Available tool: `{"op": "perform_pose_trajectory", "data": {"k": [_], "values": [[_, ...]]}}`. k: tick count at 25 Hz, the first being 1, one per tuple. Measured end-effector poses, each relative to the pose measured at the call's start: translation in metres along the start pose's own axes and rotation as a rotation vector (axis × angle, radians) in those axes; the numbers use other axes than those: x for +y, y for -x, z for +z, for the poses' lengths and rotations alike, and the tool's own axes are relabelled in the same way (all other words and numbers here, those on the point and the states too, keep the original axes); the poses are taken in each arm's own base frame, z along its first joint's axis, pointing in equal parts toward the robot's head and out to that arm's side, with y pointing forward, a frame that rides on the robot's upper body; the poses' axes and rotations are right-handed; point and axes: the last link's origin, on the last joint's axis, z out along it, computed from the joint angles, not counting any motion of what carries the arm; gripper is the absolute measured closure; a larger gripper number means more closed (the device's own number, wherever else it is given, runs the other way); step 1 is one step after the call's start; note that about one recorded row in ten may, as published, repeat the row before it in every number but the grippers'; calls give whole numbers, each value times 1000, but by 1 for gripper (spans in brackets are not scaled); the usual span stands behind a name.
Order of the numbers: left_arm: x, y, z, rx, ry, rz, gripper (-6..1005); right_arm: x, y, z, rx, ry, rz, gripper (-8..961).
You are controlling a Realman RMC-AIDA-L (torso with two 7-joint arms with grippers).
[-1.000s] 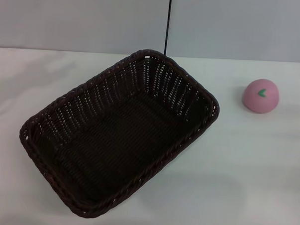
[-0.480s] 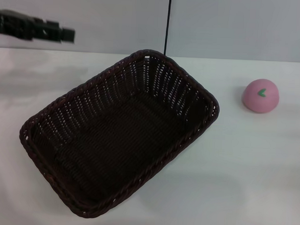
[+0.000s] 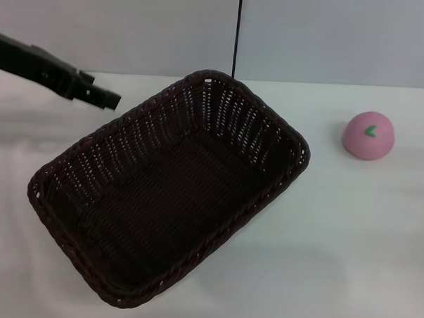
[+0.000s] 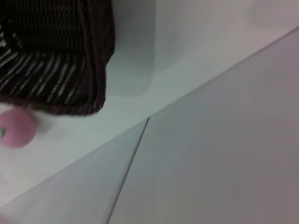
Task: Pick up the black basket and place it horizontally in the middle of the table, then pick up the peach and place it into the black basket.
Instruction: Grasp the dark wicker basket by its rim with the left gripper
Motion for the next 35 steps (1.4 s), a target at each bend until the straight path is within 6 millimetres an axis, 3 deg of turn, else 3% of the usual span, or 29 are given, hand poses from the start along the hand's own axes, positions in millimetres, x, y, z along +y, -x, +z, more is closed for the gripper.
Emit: {"op": "perform_pose_trajectory", "data": {"k": [11, 12, 17, 29, 35], "values": [[8, 2, 18, -82, -17, 24, 300, -1, -2, -1, 13, -11, 0, 371], [14, 1, 28, -112, -13, 49, 300, -1, -2, -1, 14, -11, 1, 371], [16, 1, 39, -169, -36, 77, 301, -1, -2, -1, 14, -10, 1, 370], [18, -2, 48, -218, -75, 112, 304, -7, 1, -2, -6, -44, 1, 371], [19, -3, 49, -228, -84, 123, 531, -8, 2, -2, -11, -47, 2, 371]]}}
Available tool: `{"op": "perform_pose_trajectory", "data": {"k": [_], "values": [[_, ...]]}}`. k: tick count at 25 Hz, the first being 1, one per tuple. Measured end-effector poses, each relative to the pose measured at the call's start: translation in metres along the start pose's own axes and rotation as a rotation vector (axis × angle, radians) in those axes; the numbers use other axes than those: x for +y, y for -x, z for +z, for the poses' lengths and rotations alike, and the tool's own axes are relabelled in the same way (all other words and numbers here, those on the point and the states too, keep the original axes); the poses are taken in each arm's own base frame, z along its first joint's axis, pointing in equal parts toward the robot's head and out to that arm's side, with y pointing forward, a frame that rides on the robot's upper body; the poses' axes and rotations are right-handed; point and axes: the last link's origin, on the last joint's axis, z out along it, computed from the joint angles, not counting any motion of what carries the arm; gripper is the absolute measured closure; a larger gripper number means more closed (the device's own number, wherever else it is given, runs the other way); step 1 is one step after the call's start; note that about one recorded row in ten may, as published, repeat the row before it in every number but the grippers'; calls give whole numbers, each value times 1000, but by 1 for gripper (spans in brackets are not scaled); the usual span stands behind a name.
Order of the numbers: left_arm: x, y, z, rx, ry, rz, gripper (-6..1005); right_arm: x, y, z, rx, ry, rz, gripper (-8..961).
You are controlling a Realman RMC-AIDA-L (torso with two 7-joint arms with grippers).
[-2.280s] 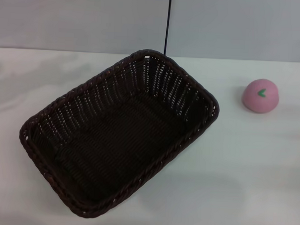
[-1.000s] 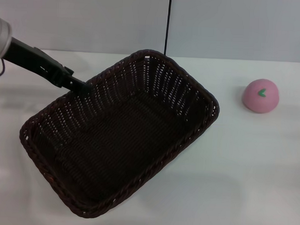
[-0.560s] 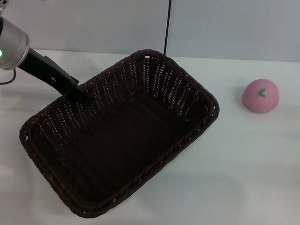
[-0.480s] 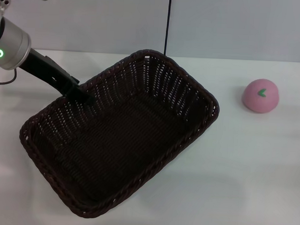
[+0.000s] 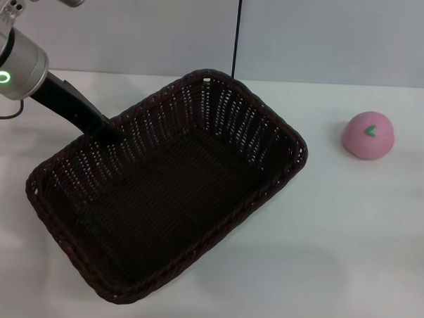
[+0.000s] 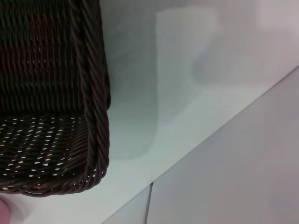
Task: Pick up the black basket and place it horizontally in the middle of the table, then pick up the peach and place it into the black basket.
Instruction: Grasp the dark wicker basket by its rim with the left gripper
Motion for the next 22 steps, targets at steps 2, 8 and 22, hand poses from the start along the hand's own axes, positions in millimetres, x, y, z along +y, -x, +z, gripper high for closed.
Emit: {"op": "perform_pose_trajectory", "data": {"k": [2, 8, 22], "values": [[1, -1, 0, -3, -1, 9, 621, 0, 0, 0, -2, -1, 1, 371], [2, -2, 2, -12, -6, 30, 780, 0, 1, 1, -9, -9, 4, 371], [10, -19, -13, 100, 17, 177, 804, -4, 0, 5, 8, -25, 49, 370]]}}
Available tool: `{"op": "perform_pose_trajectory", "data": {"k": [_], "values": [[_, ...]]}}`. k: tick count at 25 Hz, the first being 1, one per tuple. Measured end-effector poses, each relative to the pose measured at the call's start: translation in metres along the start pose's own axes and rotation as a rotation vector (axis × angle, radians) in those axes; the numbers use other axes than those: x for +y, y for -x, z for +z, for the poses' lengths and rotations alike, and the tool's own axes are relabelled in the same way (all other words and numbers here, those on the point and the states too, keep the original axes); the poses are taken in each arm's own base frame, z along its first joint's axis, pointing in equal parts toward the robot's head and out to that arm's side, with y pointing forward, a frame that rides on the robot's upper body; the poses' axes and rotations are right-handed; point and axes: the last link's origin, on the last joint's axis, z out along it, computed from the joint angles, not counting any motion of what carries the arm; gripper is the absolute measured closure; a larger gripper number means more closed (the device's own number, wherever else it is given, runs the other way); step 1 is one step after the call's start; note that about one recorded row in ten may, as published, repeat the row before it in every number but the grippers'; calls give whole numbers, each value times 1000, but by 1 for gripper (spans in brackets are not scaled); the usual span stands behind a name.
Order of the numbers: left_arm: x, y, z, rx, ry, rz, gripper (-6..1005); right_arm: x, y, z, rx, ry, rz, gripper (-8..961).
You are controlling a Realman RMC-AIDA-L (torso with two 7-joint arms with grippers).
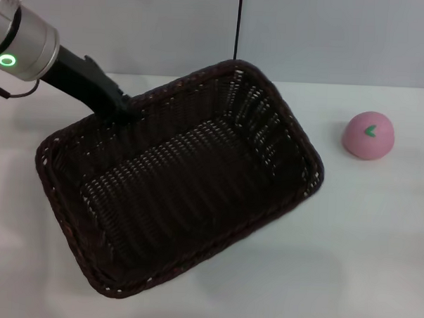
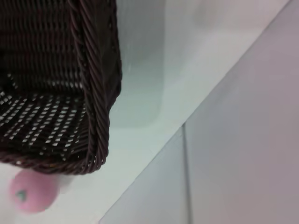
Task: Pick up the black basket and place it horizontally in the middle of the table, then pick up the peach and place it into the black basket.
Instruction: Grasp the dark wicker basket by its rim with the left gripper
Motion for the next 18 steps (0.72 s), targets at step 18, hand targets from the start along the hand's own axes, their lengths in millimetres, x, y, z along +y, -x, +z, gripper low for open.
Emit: {"op": "perform_pose_trajectory", "data": {"k": [18], "values": [[14, -20, -19, 158, 140, 190, 813, -4, 1, 1, 5, -19, 13, 371]]}}
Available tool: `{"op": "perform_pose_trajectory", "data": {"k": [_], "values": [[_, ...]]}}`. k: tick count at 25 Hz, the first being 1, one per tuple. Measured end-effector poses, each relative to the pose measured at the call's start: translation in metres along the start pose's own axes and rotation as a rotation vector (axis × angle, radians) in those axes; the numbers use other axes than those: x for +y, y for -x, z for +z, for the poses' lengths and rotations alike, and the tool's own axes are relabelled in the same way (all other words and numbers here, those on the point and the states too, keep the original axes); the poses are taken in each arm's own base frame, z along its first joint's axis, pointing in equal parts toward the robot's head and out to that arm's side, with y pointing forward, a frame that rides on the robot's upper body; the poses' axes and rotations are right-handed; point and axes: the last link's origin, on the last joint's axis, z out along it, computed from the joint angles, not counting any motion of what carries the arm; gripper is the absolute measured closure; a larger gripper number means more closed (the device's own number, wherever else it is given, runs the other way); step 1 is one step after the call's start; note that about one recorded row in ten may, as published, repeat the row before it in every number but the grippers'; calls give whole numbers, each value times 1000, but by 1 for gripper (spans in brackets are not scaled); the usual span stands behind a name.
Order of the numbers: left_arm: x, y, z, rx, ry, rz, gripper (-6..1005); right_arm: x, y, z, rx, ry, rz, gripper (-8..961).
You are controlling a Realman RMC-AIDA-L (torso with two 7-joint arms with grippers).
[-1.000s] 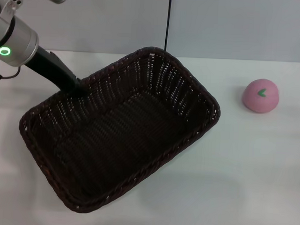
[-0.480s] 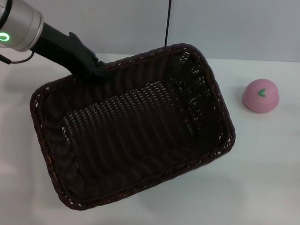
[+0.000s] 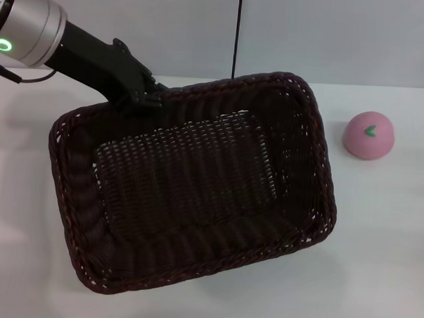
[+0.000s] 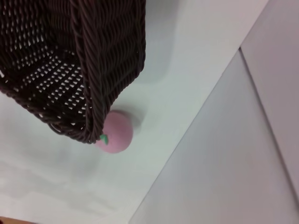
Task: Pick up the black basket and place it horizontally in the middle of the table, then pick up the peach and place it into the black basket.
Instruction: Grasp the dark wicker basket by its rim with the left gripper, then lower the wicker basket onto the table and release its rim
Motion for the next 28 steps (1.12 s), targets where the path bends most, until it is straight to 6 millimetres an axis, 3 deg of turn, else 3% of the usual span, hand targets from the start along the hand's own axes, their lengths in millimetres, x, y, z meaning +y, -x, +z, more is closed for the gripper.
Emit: {"op": "perform_pose_trajectory", "data": {"k": [18, 28], "values": [[3, -26, -8, 81, 62, 155, 812, -1, -5, -3, 26, -12, 4, 371], [1, -33, 10, 83, 126, 218, 812, -2, -12, -5, 65, -28, 9, 371]]}}
